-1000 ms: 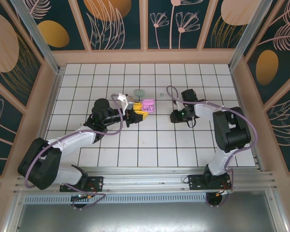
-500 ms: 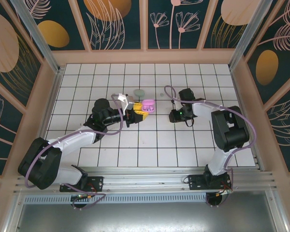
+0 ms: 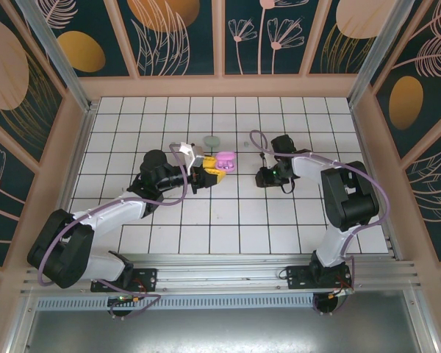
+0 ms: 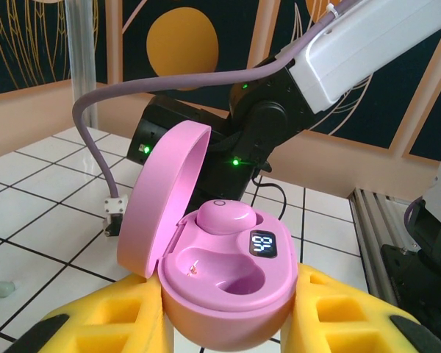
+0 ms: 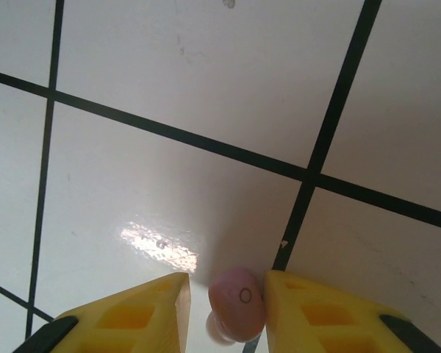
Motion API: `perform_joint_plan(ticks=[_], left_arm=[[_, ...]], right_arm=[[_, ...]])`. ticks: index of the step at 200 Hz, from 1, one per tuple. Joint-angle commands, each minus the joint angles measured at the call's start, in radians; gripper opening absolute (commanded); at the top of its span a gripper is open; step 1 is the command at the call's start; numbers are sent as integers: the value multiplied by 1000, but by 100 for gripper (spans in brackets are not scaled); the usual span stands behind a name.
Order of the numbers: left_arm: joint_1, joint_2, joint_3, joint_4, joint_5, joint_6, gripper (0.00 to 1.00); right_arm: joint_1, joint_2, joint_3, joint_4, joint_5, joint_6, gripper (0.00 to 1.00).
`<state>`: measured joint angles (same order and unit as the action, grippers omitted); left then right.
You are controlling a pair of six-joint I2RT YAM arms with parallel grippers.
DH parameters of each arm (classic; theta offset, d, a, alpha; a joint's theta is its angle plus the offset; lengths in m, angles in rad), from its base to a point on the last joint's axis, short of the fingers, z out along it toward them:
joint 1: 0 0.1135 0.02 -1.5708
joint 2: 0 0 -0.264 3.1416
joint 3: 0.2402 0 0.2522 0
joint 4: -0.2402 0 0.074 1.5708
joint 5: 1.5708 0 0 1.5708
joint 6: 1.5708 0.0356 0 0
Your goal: Insert the wireless bluetooth earbuds into the charging case
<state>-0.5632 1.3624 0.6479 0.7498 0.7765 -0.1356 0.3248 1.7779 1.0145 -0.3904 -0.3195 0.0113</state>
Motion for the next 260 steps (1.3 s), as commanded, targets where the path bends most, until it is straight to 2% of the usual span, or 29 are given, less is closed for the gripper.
perform_joint_plan(ticks=[1, 139, 260], left_arm=[[-7, -22, 3, -3, 4, 19, 5], [-6, -18, 10, -10, 3, 24, 5], [-7, -47, 15, -67, -31, 94, 6]], right_arm=[[8, -9, -7, -41, -44, 27, 31], [9, -26, -7, 4, -82, 121, 21], [9, -177, -26, 0, 7, 212, 17]])
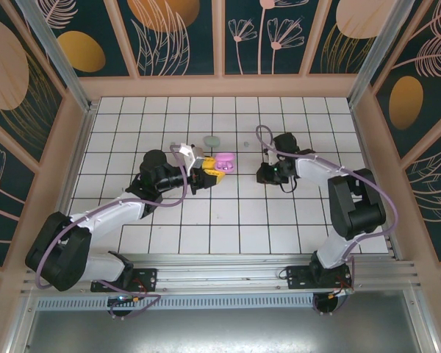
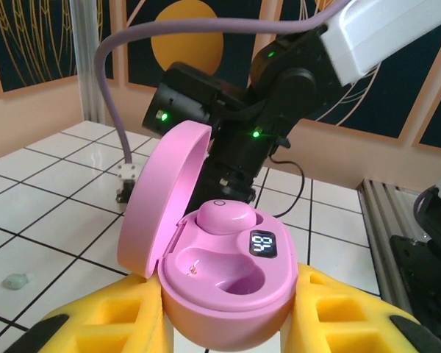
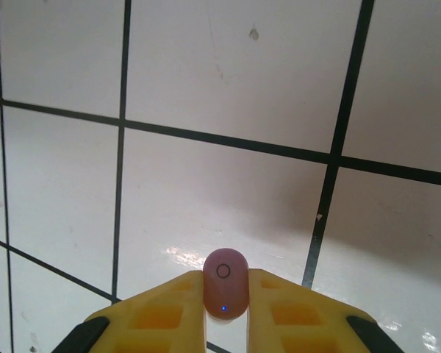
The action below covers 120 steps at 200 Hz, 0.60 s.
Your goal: Insert the wireless bluetooth earbuds into the charging case
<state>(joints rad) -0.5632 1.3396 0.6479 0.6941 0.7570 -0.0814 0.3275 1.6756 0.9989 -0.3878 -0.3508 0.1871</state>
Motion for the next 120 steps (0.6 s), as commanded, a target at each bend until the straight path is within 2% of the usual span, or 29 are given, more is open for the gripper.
perform_joint_plan(ticks=[1, 54, 120], left_arm=[[-6, -24, 15, -11, -11, 41, 6], [-7, 10, 53, -2, -48, 52, 5], [-7, 39, 52, 155, -207, 47, 4]], right_arm=[[7, -78, -11, -4, 39, 36, 17], [6, -237, 13, -70, 96, 82, 17], [6, -430, 70, -163, 120, 134, 16]])
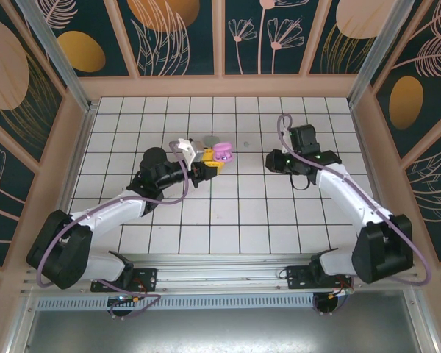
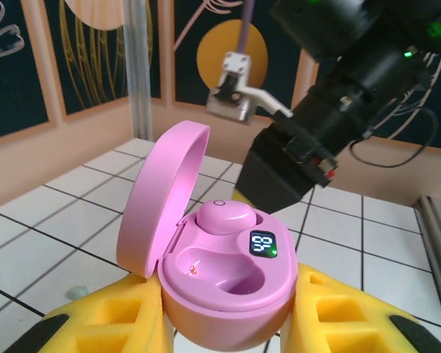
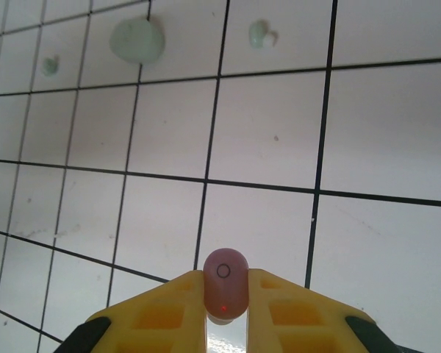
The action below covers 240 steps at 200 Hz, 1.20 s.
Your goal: Insert the wireless bluetooth earbuds into the charging case
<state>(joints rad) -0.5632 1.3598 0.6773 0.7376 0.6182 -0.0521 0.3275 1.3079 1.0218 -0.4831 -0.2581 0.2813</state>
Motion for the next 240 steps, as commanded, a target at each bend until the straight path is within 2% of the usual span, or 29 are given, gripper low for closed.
perform_joint_plan(ticks=[1, 85, 159, 240], left_arm=[[-7, 20, 23, 113, -71, 17, 4], [-32, 118, 70, 239, -117, 8, 3], [-95, 215, 120, 293, -136, 19, 4], [-142, 264, 153, 288, -146, 27, 4]], right_arm=[[6, -65, 49, -68, 28, 41, 16], [43, -191, 148, -93, -17, 120, 15], [194, -196, 189, -38, 17, 187, 15], [252, -175, 177, 44, 25, 218, 15]])
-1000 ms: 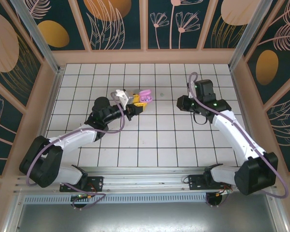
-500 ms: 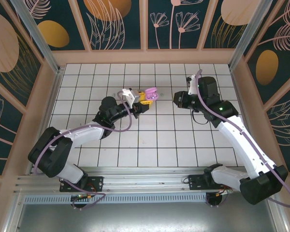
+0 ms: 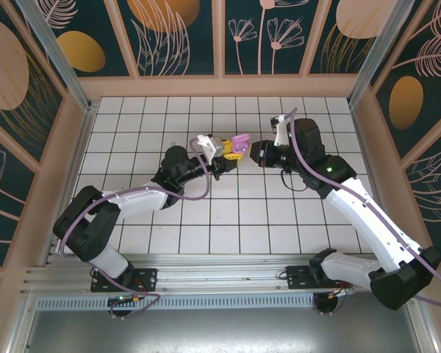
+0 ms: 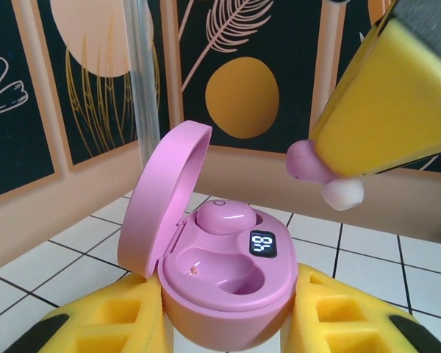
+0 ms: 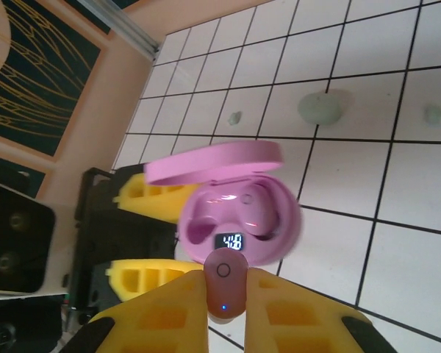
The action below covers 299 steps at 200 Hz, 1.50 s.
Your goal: Insert the wireless bluetooth earbuds into the charging case
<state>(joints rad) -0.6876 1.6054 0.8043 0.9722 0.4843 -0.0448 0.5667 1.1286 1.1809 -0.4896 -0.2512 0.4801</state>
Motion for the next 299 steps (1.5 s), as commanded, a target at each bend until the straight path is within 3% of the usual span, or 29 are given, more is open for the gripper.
perform_joint_plan(ticks=[1, 80, 172, 299], left_arm=[[-18, 19, 26, 55, -12, 19, 4], [-28, 24, 39, 39, -25, 26, 4], [-29, 19, 33, 27, -22, 35, 4], [-28, 2, 13, 25, -22, 40, 4]], right_arm=[[13, 6, 18, 50, 18, 19, 15], [58, 40, 23, 60, 57, 22, 15], [116, 91, 67, 29, 185, -9, 15], [134, 121, 79, 13, 222, -47, 15]])
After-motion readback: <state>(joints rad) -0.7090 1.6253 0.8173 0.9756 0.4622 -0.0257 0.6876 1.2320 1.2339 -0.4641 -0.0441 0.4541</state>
